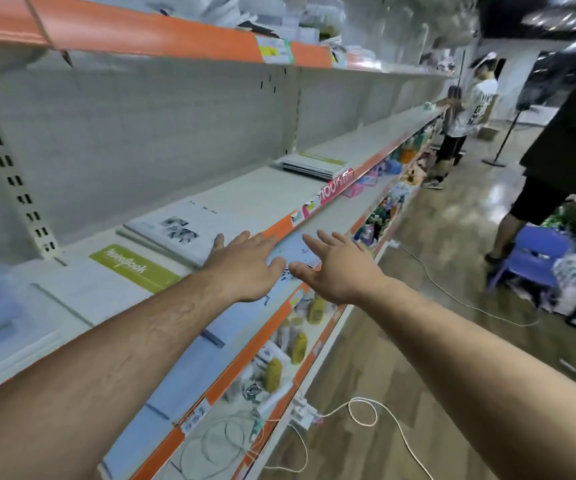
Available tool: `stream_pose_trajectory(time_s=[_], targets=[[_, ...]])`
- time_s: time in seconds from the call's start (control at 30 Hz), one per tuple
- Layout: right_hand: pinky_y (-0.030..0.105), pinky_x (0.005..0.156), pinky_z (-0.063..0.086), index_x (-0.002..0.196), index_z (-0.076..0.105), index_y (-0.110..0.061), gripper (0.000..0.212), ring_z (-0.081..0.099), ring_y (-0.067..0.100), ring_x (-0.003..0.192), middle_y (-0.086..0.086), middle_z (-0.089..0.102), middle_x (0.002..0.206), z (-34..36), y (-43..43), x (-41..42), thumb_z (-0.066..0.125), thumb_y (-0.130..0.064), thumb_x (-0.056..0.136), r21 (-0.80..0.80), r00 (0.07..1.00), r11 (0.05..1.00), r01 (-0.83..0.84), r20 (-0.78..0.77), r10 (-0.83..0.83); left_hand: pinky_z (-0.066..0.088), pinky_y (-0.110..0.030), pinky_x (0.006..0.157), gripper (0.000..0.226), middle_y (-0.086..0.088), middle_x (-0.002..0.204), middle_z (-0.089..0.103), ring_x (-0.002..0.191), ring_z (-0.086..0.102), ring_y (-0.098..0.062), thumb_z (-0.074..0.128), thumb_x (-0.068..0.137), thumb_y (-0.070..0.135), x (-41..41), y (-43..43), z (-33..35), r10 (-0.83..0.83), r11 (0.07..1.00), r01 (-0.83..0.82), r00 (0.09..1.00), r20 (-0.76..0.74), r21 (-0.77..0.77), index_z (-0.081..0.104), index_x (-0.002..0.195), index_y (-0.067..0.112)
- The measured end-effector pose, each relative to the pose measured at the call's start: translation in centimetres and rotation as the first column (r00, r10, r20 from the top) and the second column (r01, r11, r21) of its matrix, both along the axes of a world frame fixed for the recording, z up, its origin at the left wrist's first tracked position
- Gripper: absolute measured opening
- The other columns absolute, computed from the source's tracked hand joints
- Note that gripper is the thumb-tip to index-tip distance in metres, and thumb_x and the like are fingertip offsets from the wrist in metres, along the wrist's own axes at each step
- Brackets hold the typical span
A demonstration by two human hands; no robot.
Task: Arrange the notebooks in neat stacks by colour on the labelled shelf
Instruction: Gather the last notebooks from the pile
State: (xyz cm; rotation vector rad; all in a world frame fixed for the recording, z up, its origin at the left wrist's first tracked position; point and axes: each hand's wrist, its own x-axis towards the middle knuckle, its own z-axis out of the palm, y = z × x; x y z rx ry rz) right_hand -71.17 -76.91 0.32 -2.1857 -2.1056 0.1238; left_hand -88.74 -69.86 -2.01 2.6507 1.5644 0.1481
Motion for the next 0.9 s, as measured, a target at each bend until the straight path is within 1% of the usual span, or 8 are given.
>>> stream_pose_trajectory(time_s=[0.1, 0.17, 0.3, 0.47, 0.57, 0.67, 0.8, 0.9], targets=[[0.05, 0.123, 0.008, 0.159, 0.011, -0.033, 0.08, 0.003, 0.021, 0.153, -0.002, 0.008, 0.167, -0.3, 2.4, 3.1, 0.027, -0.075, 0.092, -0.002, 1.0, 1.0, 0.024, -0.012, -0.024, 0.004, -0.058, 0.12, 0.062, 0.008, 0.164, 0.019, 0.152, 0.011, -0.019, 0.016, 0.1, 0.055, 3.4, 3.2, -0.3, -0.029, 1.0, 0.029, 1.0, -0.007, -0.003, 0.014, 0.157, 0.032], [0.049, 0.123, 0.007, 0.159, 0.011, -0.033, 0.08, 0.004, 0.02, 0.153, -0.002, 0.008, 0.167, -0.5, 4.0, 5.5, 0.027, -0.075, 0.093, -0.004, 1.0, 1.0, 0.029, -0.004, -0.029, 0.005, -0.057, 0.12, 0.063, 0.009, 0.165, 0.018, 0.152, 0.011, -0.017, 0.016, 0.1, 0.055, 5.9, 5.1, -0.5, -0.038, 0.999, 0.037, 0.999, -0.025, -0.009, 0.012, 0.158, 0.032], [0.051, 0.122, 0.011, 0.158, 0.013, -0.034, 0.078, 0.005, 0.02, 0.153, -0.002, 0.009, 0.167, -0.7, 7.8, 11.4, 0.028, -0.074, 0.093, 0.006, 0.999, 1.0, 0.03, -0.021, -0.03, 0.004, -0.057, 0.12, 0.064, 0.008, 0.166, 0.013, 0.153, 0.007, -0.017, 0.015, 0.1, 0.056, 11.7, 8.9, -0.6, -0.031, 1.0, 0.031, 0.999, -0.031, 0.001, 0.008, 0.159, 0.033], [0.051, 0.122, 0.013, 0.159, 0.013, -0.032, 0.077, 0.004, 0.018, 0.153, -0.002, 0.009, 0.166, -0.5, 12.8, 19.5, 0.029, -0.072, 0.095, 0.004, 0.999, 0.999, -0.04, -0.009, 0.04, 0.003, -0.057, 0.121, 0.063, 0.008, 0.166, 0.015, 0.152, 0.009, -0.017, 0.016, 0.101, 0.055, 19.0, 12.4, -0.2, 0.048, 0.999, -0.048, 0.999, -0.023, -0.007, 0.011, 0.159, 0.031], [0.05, 0.122, 0.015, 0.159, 0.013, -0.031, 0.077, 0.005, 0.019, 0.153, -0.002, 0.013, 0.166, 0.0, 15.5, 24.2, 0.029, -0.071, 0.095, 0.001, 0.995, 0.996, -0.093, -0.025, 0.093, 0.006, -0.057, 0.12, 0.06, 0.008, 0.163, 0.022, 0.151, 0.014, -0.018, 0.018, 0.102, 0.053, 23.2, 13.8, 0.7, 0.088, 0.996, -0.088, 0.996, -0.009, -0.021, 0.016, 0.157, 0.03], [0.049, 0.122, 0.016, 0.158, 0.015, -0.031, 0.078, 0.008, 0.02, 0.153, -0.001, 0.012, 0.166, 0.2, 18.6, 28.5, 0.03, -0.072, 0.094, 0.007, 0.991, 0.992, -0.127, -0.037, 0.127, 0.008, -0.059, 0.119, 0.057, 0.007, 0.161, 0.028, 0.149, 0.019, -0.019, 0.018, 0.101, 0.051, 26.8, 15.8, 0.9, 0.122, 0.992, -0.122, 0.992, 0.012, -0.019, 0.021, 0.154, 0.032], [0.048, 0.122, 0.018, 0.158, 0.016, -0.031, 0.077, 0.009, 0.02, 0.153, 0.0, 0.013, 0.166, -0.4, 22.6, 32.4, 0.03, -0.072, 0.094, -0.001, 0.984, 0.986, -0.166, -0.073, 0.165, 0.005, -0.058, 0.12, 0.059, 0.007, 0.164, 0.022, 0.151, 0.015, -0.02, 0.017, 0.101, 0.052, 30.2, 19.2, 0.9, 0.176, 0.983, -0.176, 0.984, -0.018, -0.047, 0.016, 0.157, 0.031], [0.048, 0.121, 0.019, 0.158, 0.016, -0.031, 0.078, 0.01, 0.02, 0.153, 0.0, 0.014, 0.166, -1.3, 26.7, 34.3, 0.03, -0.073, 0.093, 0.001, 0.978, 0.982, -0.19, -0.091, 0.189, 0.006, -0.057, 0.12, 0.057, 0.007, 0.162, 0.025, 0.149, 0.019, -0.02, 0.019, 0.102, 0.049, 31.9, 22.4, 0.8, 0.207, 0.977, -0.206, 0.978, -0.004, -0.053, 0.02, 0.156, 0.029]])
